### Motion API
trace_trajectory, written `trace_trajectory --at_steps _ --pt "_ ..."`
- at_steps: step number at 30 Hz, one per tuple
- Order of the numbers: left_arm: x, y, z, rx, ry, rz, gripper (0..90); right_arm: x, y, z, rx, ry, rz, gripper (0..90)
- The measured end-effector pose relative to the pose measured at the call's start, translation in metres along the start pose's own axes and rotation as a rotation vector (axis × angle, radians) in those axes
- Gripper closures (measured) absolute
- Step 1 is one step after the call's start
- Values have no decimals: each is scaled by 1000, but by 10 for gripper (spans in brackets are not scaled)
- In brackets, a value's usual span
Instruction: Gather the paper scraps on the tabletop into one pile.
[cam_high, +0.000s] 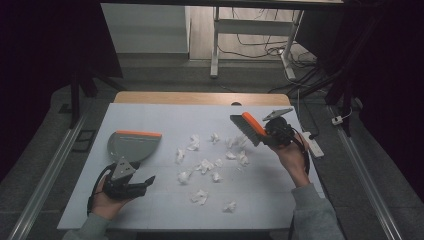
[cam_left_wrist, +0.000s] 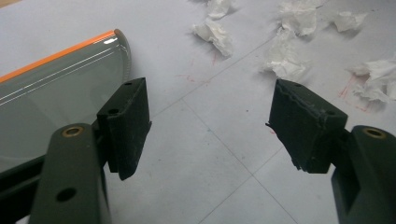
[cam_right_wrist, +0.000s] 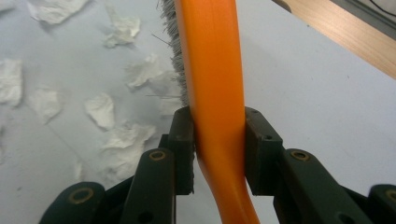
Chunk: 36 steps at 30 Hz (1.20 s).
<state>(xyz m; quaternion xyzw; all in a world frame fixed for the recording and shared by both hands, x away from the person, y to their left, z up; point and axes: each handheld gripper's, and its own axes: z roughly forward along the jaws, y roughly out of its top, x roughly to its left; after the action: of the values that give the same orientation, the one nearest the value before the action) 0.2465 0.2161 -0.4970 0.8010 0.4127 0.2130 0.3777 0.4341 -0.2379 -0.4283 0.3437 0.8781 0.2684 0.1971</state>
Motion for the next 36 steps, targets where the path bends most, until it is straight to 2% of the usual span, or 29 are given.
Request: trace_trajectory --at_steps 2,5,11,15,18,20,24,27,30,31,34,36 --pt "0 0 1 2 -3 2 304 -3 4 5 19 -10 -10 682" --pt "-1 0 1 3 -4 6 304 -9 12 11 58 -51 -42 682" --pt "-1 0 2 2 -3 5 307 -19 24 30 111 -55 -42 683" --pt "-2 0 2 -6 -2 16 312 -16 30 45 144 -50 -58 684" --pt "-2 -1 2 -8 -3 16 314 -9 32 54 180 -43 -88 684" --pt "-2 -1 2 -2 -3 17 314 -1 33 57 194 -17 -105 685" --pt "-2 -2 2 -7 -4 14 314 16 35 54 205 89 -131 686" --pt "-2 -1 2 -9 -8 14 314 28 36 52 214 143 -159 687" --pt "-2 0 3 -9 -13 19 314 35 34 49 207 211 -158 687" --pt "-2 0 3 -10 -13 20 314 37 33 47 204 219 -157 687" --pt "-2 -1 3 -12 -13 21 314 37 32 40 192 201 -167 687" --pt "-2 -1 2 -13 -12 19 314 32 32 33 158 195 -142 687"
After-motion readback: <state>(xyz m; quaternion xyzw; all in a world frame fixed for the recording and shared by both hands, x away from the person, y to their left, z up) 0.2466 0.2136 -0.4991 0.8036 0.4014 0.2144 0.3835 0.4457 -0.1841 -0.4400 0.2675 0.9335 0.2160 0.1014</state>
